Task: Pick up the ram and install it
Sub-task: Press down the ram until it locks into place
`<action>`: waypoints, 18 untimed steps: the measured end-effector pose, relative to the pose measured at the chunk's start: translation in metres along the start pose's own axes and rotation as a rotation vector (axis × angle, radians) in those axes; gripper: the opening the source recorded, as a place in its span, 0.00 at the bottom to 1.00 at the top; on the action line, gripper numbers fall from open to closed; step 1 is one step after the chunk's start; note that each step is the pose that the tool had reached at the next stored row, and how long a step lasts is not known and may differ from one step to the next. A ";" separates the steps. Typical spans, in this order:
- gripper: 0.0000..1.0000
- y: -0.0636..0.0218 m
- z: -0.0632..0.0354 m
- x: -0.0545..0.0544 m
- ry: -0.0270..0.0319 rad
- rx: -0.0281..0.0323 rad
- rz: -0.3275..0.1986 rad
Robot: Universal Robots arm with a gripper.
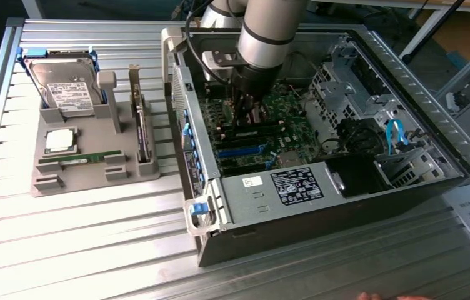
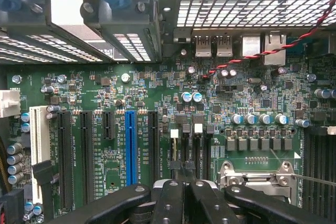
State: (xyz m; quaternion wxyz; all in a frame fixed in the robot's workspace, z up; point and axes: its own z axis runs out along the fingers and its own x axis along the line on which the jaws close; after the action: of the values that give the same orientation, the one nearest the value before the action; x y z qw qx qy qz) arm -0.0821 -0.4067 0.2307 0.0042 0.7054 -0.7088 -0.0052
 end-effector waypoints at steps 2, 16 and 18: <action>0.10 0.0000 0.0000 0.000 -0.0001 0.0000 0.000; 0.10 0.0001 -0.0084 0.000 0.0001 -0.0001 0.000; 0.10 0.0002 -0.0125 0.000 -0.0001 0.0000 0.000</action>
State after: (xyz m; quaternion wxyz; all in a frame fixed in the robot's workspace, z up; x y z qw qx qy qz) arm -0.0821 -0.4067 0.2433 0.0042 0.7054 -0.7088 -0.0052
